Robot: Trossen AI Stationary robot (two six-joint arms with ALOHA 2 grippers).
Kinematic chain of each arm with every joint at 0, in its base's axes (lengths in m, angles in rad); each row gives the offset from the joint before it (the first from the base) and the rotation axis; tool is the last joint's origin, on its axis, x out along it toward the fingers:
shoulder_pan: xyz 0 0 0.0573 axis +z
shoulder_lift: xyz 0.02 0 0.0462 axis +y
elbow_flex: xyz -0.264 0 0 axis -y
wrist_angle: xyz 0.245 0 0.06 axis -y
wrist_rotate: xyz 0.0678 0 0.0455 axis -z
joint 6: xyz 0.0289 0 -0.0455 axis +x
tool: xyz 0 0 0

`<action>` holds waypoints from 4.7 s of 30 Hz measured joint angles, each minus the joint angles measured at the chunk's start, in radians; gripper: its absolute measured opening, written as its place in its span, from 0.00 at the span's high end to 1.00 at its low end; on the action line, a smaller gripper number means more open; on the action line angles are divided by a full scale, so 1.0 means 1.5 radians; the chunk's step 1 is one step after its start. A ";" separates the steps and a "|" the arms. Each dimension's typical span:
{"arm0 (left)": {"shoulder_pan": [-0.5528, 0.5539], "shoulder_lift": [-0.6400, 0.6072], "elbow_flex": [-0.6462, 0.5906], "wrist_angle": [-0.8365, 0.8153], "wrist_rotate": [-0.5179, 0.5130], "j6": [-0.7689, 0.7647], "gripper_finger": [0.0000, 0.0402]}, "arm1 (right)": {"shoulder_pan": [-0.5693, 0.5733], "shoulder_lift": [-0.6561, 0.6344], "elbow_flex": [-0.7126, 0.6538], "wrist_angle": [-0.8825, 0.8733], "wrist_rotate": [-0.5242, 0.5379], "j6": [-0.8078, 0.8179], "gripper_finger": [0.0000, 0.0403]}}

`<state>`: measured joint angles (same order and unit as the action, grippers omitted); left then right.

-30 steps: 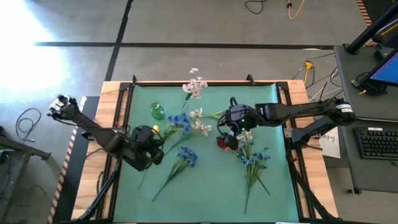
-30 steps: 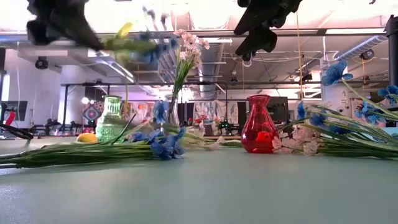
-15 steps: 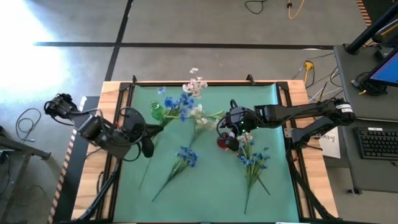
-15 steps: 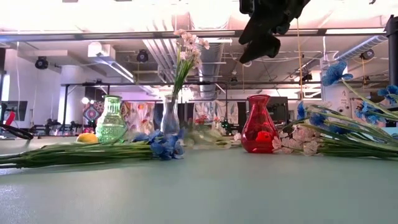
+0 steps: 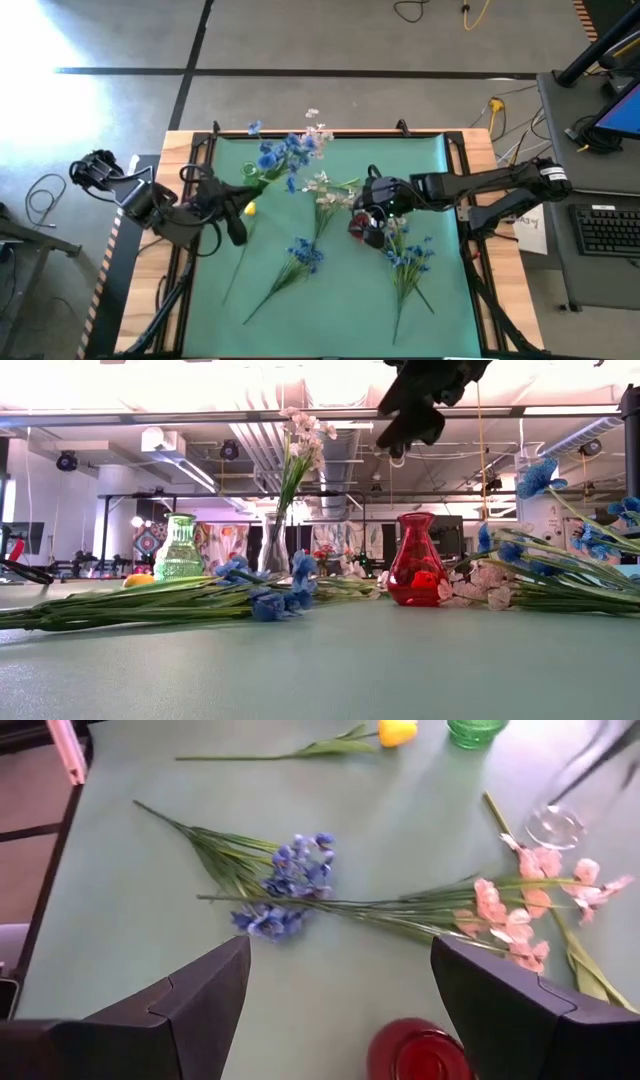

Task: Sort flowers into vase by color
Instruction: Put the left blue flowers into the green vase, then put the left white flowers into the transparent vas

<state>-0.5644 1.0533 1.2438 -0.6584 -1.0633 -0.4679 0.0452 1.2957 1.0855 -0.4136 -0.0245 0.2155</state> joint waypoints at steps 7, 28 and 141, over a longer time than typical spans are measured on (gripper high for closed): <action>0.050 -0.081 -0.163 0.391 0.152 0.280 1.00 | 0.002 0.000 0.000 0.005 0.000 -0.003 0.25; 0.510 -0.276 -0.652 0.988 0.463 0.546 1.00 | 0.002 0.000 0.000 0.035 0.000 -0.012 0.25; 0.587 -0.314 -0.350 -0.103 0.681 -0.099 0.65 | 0.002 0.000 0.000 0.035 -0.002 -0.004 0.25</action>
<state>0.3165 0.5819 0.7196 -0.8136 -0.0424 -0.6164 0.0479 1.2953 1.0862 -0.3617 -0.0269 0.2092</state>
